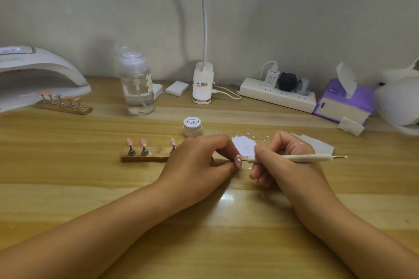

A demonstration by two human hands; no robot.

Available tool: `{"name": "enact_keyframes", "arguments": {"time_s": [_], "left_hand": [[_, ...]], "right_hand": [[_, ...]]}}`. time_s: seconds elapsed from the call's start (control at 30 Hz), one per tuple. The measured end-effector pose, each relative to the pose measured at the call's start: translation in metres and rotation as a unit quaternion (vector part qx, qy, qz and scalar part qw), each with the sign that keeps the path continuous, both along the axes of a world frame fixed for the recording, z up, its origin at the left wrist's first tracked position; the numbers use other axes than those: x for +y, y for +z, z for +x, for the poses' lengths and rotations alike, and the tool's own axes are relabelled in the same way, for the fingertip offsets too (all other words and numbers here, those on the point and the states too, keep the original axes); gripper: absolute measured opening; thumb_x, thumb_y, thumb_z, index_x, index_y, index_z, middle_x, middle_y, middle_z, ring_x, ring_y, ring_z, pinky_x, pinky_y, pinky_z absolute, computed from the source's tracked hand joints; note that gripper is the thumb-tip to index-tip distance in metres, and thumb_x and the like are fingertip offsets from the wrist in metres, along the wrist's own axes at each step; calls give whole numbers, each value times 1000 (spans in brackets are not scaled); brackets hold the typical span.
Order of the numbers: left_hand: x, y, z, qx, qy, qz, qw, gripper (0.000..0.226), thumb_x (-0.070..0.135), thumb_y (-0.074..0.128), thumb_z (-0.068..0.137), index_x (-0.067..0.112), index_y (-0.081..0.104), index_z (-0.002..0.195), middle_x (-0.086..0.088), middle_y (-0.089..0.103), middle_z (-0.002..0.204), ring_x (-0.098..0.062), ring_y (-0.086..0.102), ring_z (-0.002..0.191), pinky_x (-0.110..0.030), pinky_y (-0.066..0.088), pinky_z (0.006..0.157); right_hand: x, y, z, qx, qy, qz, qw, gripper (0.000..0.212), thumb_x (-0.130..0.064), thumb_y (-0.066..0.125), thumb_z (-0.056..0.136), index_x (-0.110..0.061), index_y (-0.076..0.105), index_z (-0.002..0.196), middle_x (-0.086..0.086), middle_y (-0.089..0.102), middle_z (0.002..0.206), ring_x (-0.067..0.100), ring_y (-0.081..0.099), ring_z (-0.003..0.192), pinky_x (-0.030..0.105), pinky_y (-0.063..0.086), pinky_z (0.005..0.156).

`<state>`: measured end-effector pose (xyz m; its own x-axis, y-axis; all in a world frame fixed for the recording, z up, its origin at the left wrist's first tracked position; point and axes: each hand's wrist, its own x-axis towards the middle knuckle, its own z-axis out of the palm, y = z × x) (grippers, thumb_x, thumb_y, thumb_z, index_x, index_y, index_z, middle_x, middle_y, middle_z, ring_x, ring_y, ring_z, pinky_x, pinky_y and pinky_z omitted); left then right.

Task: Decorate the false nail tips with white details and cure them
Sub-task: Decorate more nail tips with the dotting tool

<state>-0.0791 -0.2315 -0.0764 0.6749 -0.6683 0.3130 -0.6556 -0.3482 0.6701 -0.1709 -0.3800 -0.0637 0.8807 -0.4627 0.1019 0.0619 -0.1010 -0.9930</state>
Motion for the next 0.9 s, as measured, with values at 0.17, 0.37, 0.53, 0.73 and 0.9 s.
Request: {"name": "enact_keyframes", "arguments": {"time_s": [0.17,0.37,0.53,0.73,0.9], "left_hand": [[0,0,0,-2,-2,-2,1000,16,23,71,82,38,66,78,32,65,81,1,55,54,-17,28,54],[0,-1,0,-6,-2,-5,1000,19,23,72,83,39,65,77,32,65,80,1,54,52,-21,29,55],[0,-1,0,-2,-2,-10,1000,19,22,71,83,39,64,76,31,64,78,2,52,51,-24,29,56],[0,-1,0,7,-3,-11,1000,17,21,70,82,37,66,77,30,65,79,1,51,50,-25,29,57],[0,0,-1,8,-1,-11,1000,21,21,71,84,39,65,75,32,64,79,3,53,50,-23,29,56]], "right_hand": [[1,0,0,-1,3,-3,1000,26,-10,64,86,-12,45,68,14,67,56,12,54,43,19,45,44],[0,0,0,-11,-5,6,1000,26,-7,63,86,-11,46,67,13,67,54,12,54,42,19,45,42],[1,0,1,-11,-1,-1,1000,26,-9,64,87,-11,46,67,14,67,55,12,54,42,19,45,43],[1,0,0,-5,0,-11,1000,28,-11,65,87,-12,46,67,13,67,55,12,54,43,19,45,44],[-1,1,-1,-27,-32,27,999,31,-4,59,85,-15,43,61,11,60,48,12,47,39,18,40,39]]}}
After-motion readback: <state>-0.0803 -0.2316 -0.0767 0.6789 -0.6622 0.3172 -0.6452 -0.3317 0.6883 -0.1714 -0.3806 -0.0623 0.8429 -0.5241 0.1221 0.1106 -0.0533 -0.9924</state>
